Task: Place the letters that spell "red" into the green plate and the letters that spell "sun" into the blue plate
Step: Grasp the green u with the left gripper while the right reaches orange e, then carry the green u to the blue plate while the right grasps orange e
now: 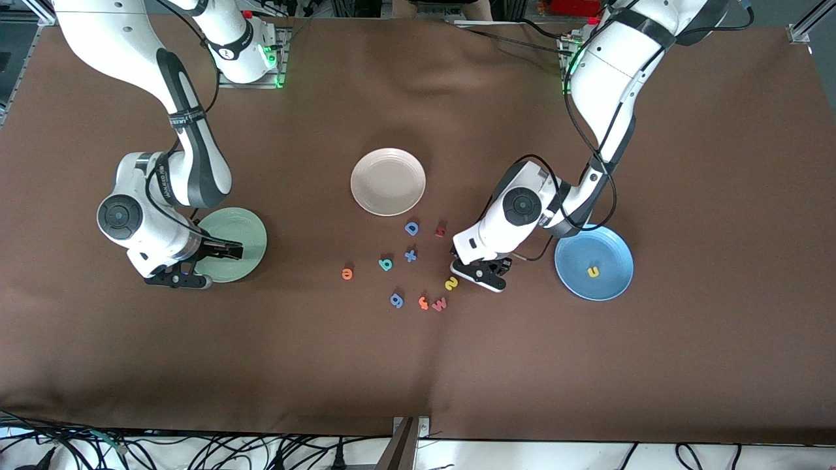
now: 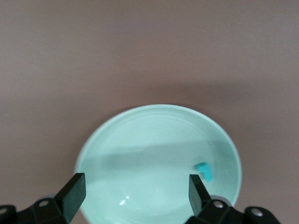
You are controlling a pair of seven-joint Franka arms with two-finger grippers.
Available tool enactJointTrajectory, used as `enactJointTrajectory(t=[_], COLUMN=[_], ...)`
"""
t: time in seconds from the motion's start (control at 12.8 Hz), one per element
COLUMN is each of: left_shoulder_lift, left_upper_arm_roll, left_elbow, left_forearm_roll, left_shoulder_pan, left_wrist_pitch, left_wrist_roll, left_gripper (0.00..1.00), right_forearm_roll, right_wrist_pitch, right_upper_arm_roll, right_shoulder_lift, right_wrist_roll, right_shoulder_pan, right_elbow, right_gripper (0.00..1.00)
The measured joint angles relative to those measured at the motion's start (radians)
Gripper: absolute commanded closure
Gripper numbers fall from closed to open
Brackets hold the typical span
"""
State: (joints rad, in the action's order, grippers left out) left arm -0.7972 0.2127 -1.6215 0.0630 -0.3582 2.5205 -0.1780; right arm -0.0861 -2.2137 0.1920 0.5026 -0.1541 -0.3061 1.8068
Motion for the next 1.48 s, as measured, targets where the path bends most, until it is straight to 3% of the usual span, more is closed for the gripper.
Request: enactJointTrajectory(t=[0.08,0.16,0.39,0.47,0.62,1.09,1.48], left_shoulder_lift=[-0.002,-0.003,-0.008,-0.008,-0.008,-0.007,0.056], left_upper_arm_roll=[0.000,-0.001,-0.005,-0.008,-0.007,-0.011,-0.017], left_elbow=[0.001,0.002,0.004,0.006,0.007,0.017,0.071], left_forearm_roll=[0.000,0.000,0.000,0.000,0.000,0.000,0.000], left_shoulder_pan=[-0.007,-0.012,-0.019,-0.019,-0.020,-0.018,0.033], left_wrist_pitch=[0.000,0.000,0.000,0.000,0.000,-0.006,-0.187], left_wrist_roll=[-0.010,-0.013,-0.015,-0.015,-0.015,-0.020,-0.001], left_gripper=[0.19,0.28,0.82,0.89,0.94,0.94,0.92], right_forearm_roll=[0.000,-0.001,-0.001,-0.001,-0.001,-0.001,-0.001], right_wrist_pitch=[0.019,0.029,0.033,0.033,0.032,-0.030,-0.120], right_upper_arm_roll=[-0.025,-0.052,-0.125,-0.140,-0.164,-0.234,-0.236], right_shoulder_lift=[0.000,0.000,0.014,0.023,0.046,0.175,0.262], right_wrist_roll=[-0.036,-0.075,-0.148,-0.158,-0.177,-0.270,-0.292], right_shoulder_pan=[-0.003,-0.005,-0.010,-0.010,-0.010,-0.048,-0.111], right_elbow=[-0.028,-0.052,-0.104,-0.117,-0.138,-0.207,-0.268], right_gripper=[0.02,0.01,0.01,0.01,0.01,0.01,0.01])
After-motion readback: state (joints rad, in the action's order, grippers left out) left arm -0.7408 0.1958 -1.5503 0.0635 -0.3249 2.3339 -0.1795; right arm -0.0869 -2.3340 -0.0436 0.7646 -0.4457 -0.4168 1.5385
